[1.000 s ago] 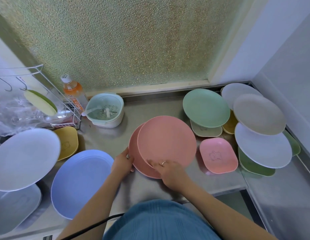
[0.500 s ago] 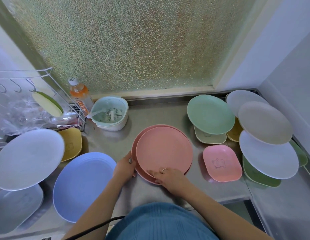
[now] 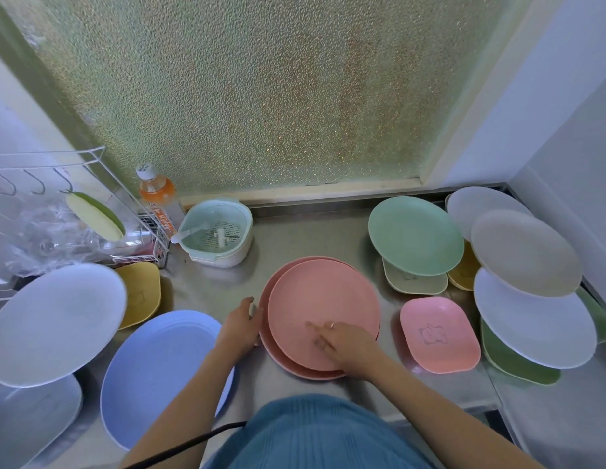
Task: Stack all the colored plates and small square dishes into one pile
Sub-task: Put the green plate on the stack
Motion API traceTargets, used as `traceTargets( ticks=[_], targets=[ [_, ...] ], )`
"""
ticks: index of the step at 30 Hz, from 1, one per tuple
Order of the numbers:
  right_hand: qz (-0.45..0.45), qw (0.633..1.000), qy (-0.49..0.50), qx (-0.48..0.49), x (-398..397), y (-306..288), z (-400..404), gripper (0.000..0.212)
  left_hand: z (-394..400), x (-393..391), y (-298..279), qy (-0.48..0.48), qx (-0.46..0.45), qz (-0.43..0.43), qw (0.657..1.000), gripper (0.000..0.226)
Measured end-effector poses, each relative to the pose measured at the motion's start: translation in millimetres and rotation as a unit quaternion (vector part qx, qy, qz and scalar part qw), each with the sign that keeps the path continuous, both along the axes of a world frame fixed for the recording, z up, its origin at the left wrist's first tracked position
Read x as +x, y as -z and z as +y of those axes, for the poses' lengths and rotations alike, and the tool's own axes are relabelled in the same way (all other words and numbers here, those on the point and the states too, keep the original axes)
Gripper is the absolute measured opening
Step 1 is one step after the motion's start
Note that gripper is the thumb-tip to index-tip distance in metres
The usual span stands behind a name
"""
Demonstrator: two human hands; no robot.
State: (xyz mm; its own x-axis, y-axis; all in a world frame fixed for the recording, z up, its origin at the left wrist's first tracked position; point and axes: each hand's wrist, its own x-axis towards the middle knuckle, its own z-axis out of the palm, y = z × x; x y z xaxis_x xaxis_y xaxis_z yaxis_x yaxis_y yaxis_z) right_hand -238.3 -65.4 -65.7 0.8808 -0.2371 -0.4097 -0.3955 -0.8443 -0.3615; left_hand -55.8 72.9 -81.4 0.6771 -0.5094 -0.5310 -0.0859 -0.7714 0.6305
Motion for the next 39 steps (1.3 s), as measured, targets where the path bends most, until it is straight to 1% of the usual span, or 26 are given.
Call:
traceTargets(
  ticks=[1, 2, 3, 4, 6, 8, 10, 12, 15, 18, 20, 22, 25, 28, 30, 33, 36, 39],
  targets=[
    [-0.029, 0.999, 0.04, -0.02, 0.0, -6.0, -9.2, 0.091, -2.2, 3.1, -0.8, 0.006, 0.009, -0.019, 1.0, 0.057],
    [-0.06, 0.994, 0.083, -0.048, -0.3, -10.1, -20.9, 0.079, -4.8, 5.0, -2.4, 0.015, 0.017, -0.045, 0.999, 0.057],
    [-0.08, 0.985, 0.127, -0.08, -1.4, -9.8, -35.5, 0.061, -8.1, 5.8, -5.8, 0.021, 0.024, -0.079, 0.996, 0.054],
    [-0.099, 0.973, 0.175, -0.113, -2.8, -8.9, -51.5, 0.049, -11.0, 6.2, -8.4, 0.027, 0.028, -0.122, 0.992, 0.05],
    [-0.116, 0.944, 0.249, -0.18, -7.1, -8.7, -81.6, 0.045, -16.6, 6.7, -13.3, 0.051, 0.036, -0.207, 0.976, 0.04],
    [-0.067, 0.935, 0.264, -0.229, -14.1, -11.3, -105.8, 0.05, -21.0, 8.1, -14.2, 0.094, 0.061, -0.24, 0.964, 0.033],
    [-0.012, 0.935, 0.251, -0.25, -20.0, -10.9, -123.2, 0.054, -23.2, 7.1, -10.7, 0.154, 0.108, -0.237, 0.953, 0.027],
    [0.016, 0.934, 0.249, -0.257, -23.5, -8.9, -132.9, 0.048, -23.6, 3.4, -7.0, 0.193, 0.144, -0.224, 0.944, 0.021],
    [0.029, 0.929, 0.253, -0.269, -22.2, -6.6, -139.0, 0.035, -23.5, -2.2, -6.4, 0.187, 0.159, -0.197, 0.949, 0.023],
    [0.022, 0.922, 0.284, -0.261, -17.0, -9.4, -141.2, 0.027, -25.5, -3.7, -7.7, 0.185, 0.17, -0.202, 0.947, 0.026],
    [0.001, 0.923, 0.309, -0.23, -15.7, -11.1, -141.0, 0.024, -28.4, -4.7, -9.7, 0.188, 0.173, -0.206, 0.945, 0.026],
    [-0.04, 0.916, 0.315, -0.246, -17.6, -10.6, -139.9, 0.021, -31.0, -6.1, -10.1, 0.181, 0.174, -0.2, 0.947, 0.023],
    [-0.162, 0.894, 0.325, -0.263, -24.5, -10.6, -139.8, 0.014, -32.2, -8.5, -8.0, 0.157, 0.165, -0.182, 0.957, 0.024],
    [-0.27, 0.871, 0.302, -0.277, -28.7, -10.5, -130.2, 0.007, -31.3, -9.8, -6.7, 0.132, 0.15, -0.164, 0.966, 0.029],
    [-0.326, 0.862, 0.263, -0.285, -27.6, -11.4, -109.5, 0.009, -30.3, -9.4, -6.5, 0.128, 0.137, -0.162, 0.969, 0.031],
    [-0.351, 0.872, 0.18, -0.289, -24.9, -6.3, -70.8, 0.02, -27.2, -10.0, -6.1, 0.128, 0.129, -0.157, 0.971, 0.032],
    [-0.363, 0.885, 0.086, -0.28, -28.8, 3.4, -40.3, 0.026, -22.5, -9.7, -2.9, 0.126, 0.118, -0.163, 0.971, 0.026],
    [-0.345, 0.899, 0.012, -0.27, -37.9, 16.8, -21.3, 0.024, -18.9, -9.7, -1.9, 0.114, 0.103, -0.158, 0.975, 0.038]
  ],
)
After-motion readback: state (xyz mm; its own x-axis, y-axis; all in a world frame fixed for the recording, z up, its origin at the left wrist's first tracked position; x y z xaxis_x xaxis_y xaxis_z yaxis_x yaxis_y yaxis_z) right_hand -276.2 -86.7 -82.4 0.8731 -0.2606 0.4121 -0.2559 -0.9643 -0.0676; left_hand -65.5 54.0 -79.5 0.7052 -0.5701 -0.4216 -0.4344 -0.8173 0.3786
